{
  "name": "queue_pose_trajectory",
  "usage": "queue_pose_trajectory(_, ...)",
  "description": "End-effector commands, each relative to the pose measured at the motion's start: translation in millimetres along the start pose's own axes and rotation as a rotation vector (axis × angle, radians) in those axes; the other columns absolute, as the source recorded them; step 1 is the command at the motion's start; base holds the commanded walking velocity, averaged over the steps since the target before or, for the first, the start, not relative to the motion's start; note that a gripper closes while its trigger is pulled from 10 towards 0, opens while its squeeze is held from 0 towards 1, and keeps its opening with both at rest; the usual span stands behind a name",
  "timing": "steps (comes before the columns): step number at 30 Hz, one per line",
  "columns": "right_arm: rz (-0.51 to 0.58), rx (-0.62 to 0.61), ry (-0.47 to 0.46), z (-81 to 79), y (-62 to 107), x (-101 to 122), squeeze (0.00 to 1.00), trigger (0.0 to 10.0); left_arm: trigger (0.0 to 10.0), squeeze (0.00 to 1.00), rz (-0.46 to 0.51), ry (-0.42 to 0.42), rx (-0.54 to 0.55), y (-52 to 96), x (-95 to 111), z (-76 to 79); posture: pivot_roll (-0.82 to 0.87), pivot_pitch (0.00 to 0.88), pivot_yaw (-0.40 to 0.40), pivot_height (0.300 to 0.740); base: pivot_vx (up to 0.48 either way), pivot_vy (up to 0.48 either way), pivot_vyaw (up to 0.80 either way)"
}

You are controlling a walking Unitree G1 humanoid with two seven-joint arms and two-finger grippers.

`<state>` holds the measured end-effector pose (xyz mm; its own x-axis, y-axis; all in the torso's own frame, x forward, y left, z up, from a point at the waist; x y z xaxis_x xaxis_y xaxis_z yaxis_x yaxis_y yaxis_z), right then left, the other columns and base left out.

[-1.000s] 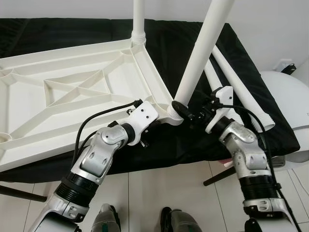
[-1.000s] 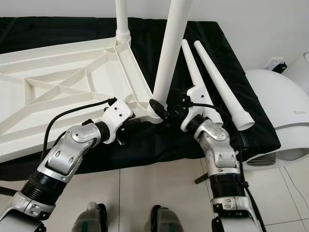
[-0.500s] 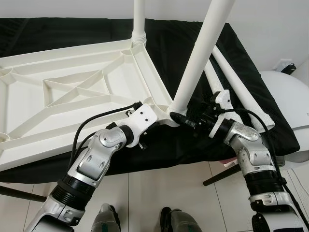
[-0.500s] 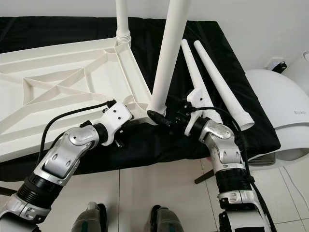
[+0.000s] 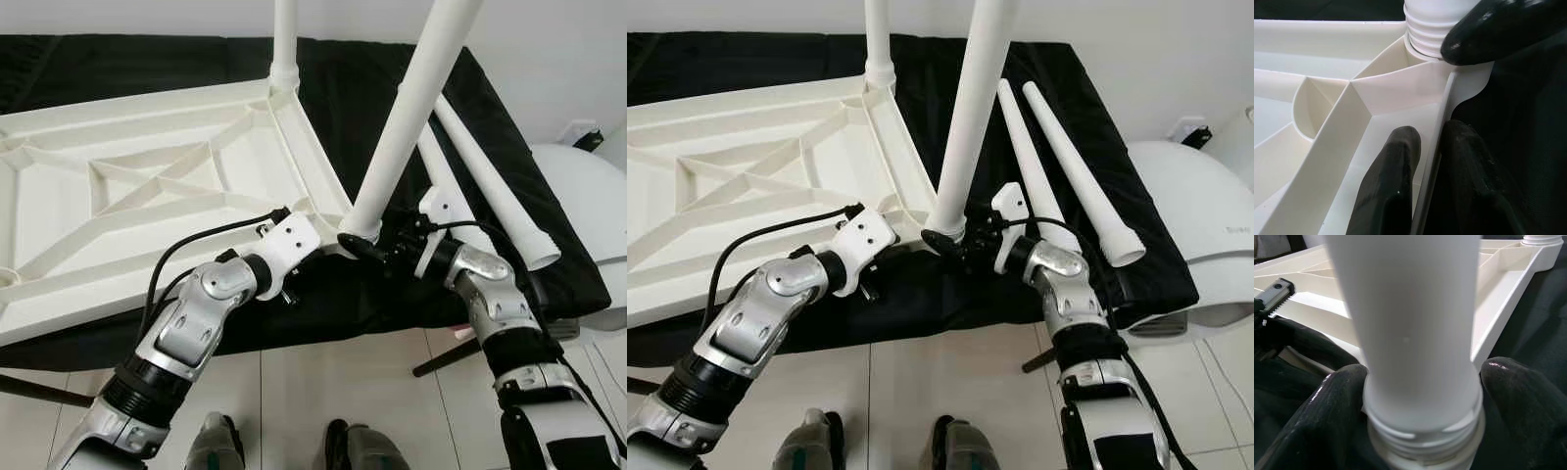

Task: Building children table

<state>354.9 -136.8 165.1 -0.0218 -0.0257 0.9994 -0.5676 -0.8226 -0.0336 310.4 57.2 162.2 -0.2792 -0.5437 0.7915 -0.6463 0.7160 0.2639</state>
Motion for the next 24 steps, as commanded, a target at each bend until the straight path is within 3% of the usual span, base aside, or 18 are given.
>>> queue_pose_trajectory(1,-0.018,0.01,-0.007,-0.8,-0.3,-6.7,0.0,10.0,10.0,0.0,-0.034,0.005,-0.104,1.6,-9.3,14.9,0.09,0.194,-0.021,0.74,0.0,0.0,0.0)
queue_pose_trajectory(15,-0.026,0.036,-0.033,1.1,-11.7,-14.2,0.0,10.0,10.0,0.0,-0.034,0.007,-0.099,1.8,-8.2,14.1,0.1,0.19,-0.022,0.74,0.0,0.0,0.0)
queue_pose_trajectory(16,-0.027,0.041,-0.036,0.7,-13.0,-15.0,0.0,8.0,10.0,0.0,-0.035,0.007,-0.099,1.9,-8.1,14.2,0.1,0.189,-0.022,0.74,0.0,0.0,0.0)
queue_pose_trajectory(17,-0.028,0.043,-0.039,0.8,-13.9,-15.4,0.0,5.2,10.0,0.0,-0.035,0.008,-0.099,2.1,-8.0,14.4,0.11,0.188,-0.022,0.74,0.0,0.0,0.0)
queue_pose_trajectory(18,-0.028,0.043,-0.039,0.8,-13.9,-15.4,0.0,5.2,10.0,0.0,-0.035,0.008,-0.099,2.1,-8.0,14.4,0.11,0.188,-0.022,0.74,0.0,0.0,0.0)
queue_pose_trajectory(19,-0.028,0.041,-0.044,2.0,-15.5,-15.3,0.0,4.0,10.0,0.0,-0.035,0.009,-0.099,2.3,-7.9,14.6,0.11,0.188,-0.022,0.74,0.0,0.0,0.0)
queue_pose_trajectory(22,-0.025,0.039,-0.048,3.7,-17.5,-14.9,0.0,4.0,10.0,0.0,-0.035,0.01,-0.098,2.4,-7.8,14.6,0.11,0.188,-0.022,0.74,0.0,0.0,0.0)
queue_pose_trajectory(23,-0.019,0.038,-0.046,3.9,-17.9,-14.2,0.0,3.5,10.0,0.0,-0.035,0.009,-0.099,2.5,-7.8,14.9,0.11,0.183,-0.022,0.74,0.0,0.0,0.0)
queue_pose_trajectory(24,-0.015,0.038,-0.046,4.2,-18.4,-13.8,0.0,5.1,10.0,0.0,-0.035,0.009,-0.099,2.6,-7.7,15.1,0.11,0.182,-0.023,0.74,0.0,0.0,0.0)
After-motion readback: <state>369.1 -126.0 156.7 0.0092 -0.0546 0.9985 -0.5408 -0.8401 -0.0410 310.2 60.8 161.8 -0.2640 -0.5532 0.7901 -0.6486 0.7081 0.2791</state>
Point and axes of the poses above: a point about 5 cm out from each wrist's last joint towards the gripper, its own y axis pointing back from the gripper into the wrist, its own x axis along the axis of the wrist's last joint, z = x × y, the point moved 2 cm from there along -y, pointing out of the wrist towards the gripper, and after that the axes turned 10 degrees about -y, right-handed, at the moved point
